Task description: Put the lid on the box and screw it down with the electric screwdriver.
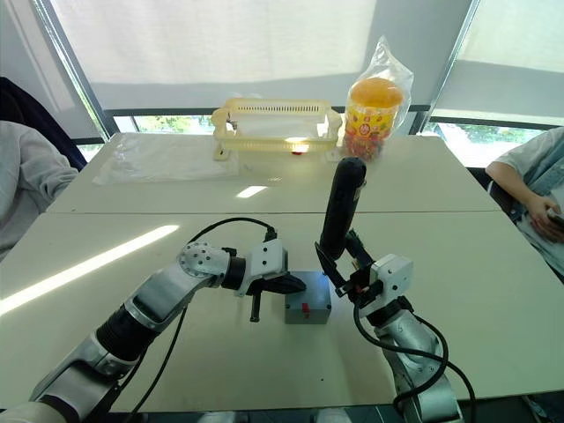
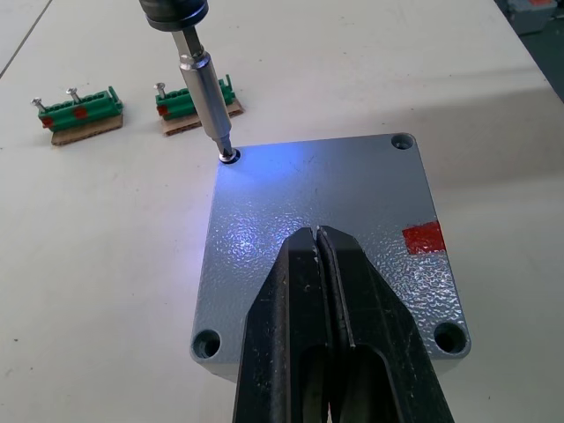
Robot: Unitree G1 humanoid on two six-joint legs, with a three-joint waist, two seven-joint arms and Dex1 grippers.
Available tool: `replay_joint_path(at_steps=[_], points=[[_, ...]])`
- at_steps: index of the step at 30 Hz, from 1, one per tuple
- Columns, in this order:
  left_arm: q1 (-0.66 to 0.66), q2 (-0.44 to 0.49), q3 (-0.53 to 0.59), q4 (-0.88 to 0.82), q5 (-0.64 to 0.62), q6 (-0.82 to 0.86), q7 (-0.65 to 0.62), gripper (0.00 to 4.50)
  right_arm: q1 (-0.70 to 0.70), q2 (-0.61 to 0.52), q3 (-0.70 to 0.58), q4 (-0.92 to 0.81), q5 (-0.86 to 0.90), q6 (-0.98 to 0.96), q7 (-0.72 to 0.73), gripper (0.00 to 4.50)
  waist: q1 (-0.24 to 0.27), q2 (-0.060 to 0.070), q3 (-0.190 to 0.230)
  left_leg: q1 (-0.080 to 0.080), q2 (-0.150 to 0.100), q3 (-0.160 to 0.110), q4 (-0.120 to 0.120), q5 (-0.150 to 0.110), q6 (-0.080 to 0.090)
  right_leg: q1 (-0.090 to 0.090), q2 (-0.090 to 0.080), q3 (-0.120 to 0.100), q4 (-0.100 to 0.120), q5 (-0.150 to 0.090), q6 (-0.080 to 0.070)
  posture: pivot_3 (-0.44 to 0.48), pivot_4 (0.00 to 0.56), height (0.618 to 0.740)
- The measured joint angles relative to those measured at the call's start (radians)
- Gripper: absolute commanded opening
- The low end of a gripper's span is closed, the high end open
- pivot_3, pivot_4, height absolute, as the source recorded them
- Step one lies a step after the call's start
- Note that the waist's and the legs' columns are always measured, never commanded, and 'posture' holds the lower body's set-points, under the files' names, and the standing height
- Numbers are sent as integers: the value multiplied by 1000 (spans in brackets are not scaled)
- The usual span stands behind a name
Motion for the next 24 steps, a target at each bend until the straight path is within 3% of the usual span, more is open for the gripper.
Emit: replay_joint_path(at_steps=[10,15,24], points=[[0,-7,-2,5,1,-1,7,0,5,-20,4,-11,-1,2,-8,1775,1,-1,-1,-1,0,0,0,0,0,0,0,0,-2,0,0,0,150,740],[0,-14,-4,5,1,-17,9,0,89,-54,3,-120,-17,24,-25,1775,2,1,0,-2,0,0,0,0,0,-5,0,0,-2,0,0,0,150,740],[-15,-36,-4,23,1,-39,10,0,92,-53,6,-213,-57,116,-68,1775,9,8,7,-5,-1,1,-1,1,2,-11,-2,-2,0,0,0,0,150,740]])
